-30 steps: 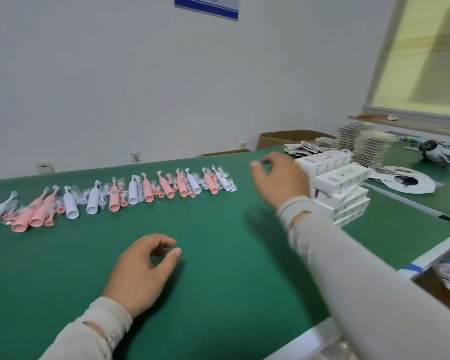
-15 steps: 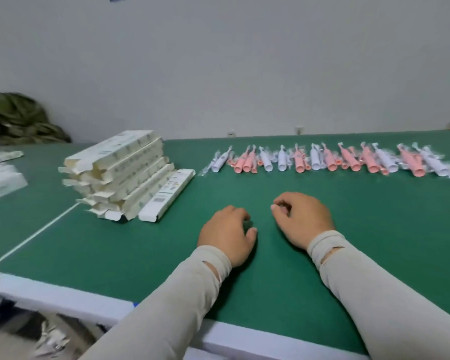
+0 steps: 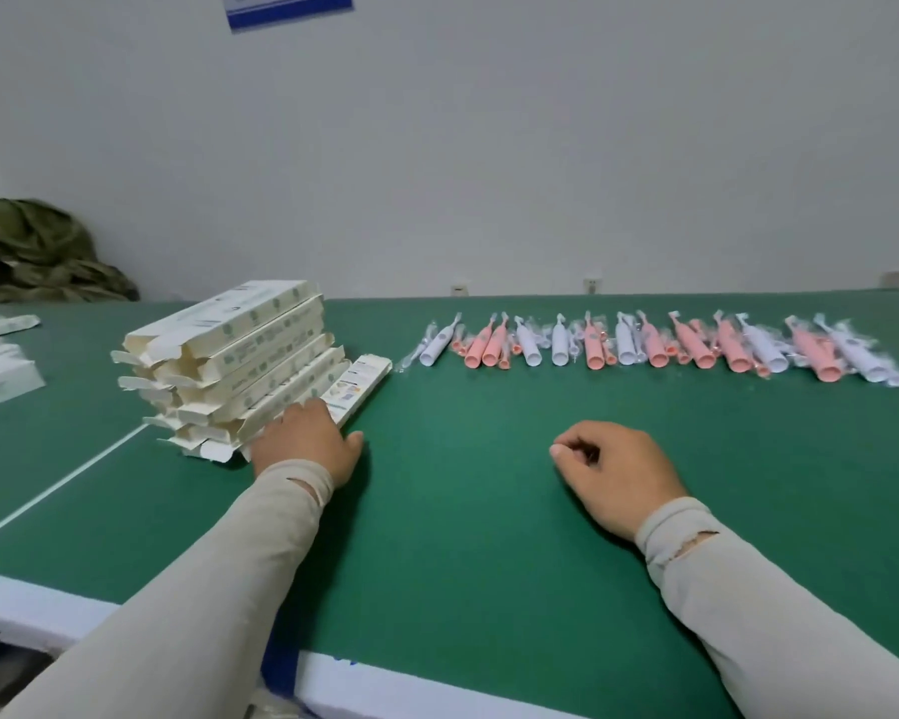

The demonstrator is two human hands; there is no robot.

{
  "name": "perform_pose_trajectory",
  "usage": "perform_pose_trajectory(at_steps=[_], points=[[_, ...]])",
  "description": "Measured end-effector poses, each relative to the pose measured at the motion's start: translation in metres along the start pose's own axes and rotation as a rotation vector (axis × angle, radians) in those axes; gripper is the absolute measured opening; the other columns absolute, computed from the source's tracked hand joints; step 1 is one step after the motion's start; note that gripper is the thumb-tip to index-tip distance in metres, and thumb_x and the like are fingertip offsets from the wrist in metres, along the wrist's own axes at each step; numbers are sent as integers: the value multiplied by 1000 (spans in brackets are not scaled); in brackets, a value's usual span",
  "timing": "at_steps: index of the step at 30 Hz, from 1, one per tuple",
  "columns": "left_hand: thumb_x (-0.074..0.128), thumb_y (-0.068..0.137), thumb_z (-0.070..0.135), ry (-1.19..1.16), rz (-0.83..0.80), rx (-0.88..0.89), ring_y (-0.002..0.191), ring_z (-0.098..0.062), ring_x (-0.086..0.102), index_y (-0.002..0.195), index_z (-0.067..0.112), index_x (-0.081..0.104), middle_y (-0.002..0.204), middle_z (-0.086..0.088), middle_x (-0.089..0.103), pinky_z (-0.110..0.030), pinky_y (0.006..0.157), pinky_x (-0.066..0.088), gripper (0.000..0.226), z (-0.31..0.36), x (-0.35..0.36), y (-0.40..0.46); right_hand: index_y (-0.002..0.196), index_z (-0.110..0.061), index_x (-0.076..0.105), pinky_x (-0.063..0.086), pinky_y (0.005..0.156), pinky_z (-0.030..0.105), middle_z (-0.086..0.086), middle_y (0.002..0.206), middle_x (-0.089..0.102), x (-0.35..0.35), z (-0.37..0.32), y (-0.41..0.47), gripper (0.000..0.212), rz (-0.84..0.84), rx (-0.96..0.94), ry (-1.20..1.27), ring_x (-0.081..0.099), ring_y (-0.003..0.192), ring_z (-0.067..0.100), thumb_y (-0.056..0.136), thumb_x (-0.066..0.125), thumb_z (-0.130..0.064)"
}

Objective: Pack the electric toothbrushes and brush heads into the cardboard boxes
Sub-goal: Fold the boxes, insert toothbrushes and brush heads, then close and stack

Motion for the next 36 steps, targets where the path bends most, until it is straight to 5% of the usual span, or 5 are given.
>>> perform_pose_trajectory(at_steps=[10, 14, 22, 30, 36], points=[[74, 82, 36, -730, 47, -241, 81, -28, 61, 106, 17, 48, 101, -10, 63, -32, 66, 42, 41, -2, 3, 11, 75, -32, 69, 51, 66, 24, -23, 75, 66, -6, 4, 3, 14, 61, -6, 169, 60, 68, 2, 88, 67, -31], [82, 78, 30, -1239, -84, 96, 83, -11, 63, 114, 24, 47, 105, 6, 60, -25, 61, 45, 50, 63, -6, -28, 81, -31, 71, 46, 62, 9, -19, 77, 70, 0, 5, 10, 9, 92, 42, 503, 61, 66, -2, 90, 71, -27], [88, 73, 19, -1036, -428, 742, 106, -5, 63, 117, 28, 58, 117, 11, 66, -22, 99, 48, 54, 161, 3, -62, 109, -30, 60, 46, 48, 28, -3, 90, 75, -51, 58, 15, 40, 457, 514, 986, 60, 57, 11, 81, 61, -59], [82, 72, 24, -1883, -444, 384, 107, -18, 68, 124, 15, 61, 120, -3, 71, -32, 81, 58, 56, 150, 18, -43, 104, -8, 60, 48, 43, 24, 2, 68, 74, -40, 67, 21, 19, 296, 558, 1116, 64, 51, 12, 95, 63, -25], [62, 86, 45, -2023, -503, 255, 101, -16, 62, 131, 25, 57, 122, 2, 67, -35, 81, 45, 49, 140, 22, -29, 102, -12, 63, 53, 52, 28, 2, 82, 76, -25, 47, 20, 24, 86, 506, 1042, 65, 58, 13, 98, 60, -35]])
Point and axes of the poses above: each hand's wrist, its own y-axis towards the middle knuckle, its own x-axis out of the palm, z = x × y, the point moved 5 cm from there along y, towards the middle knuckle
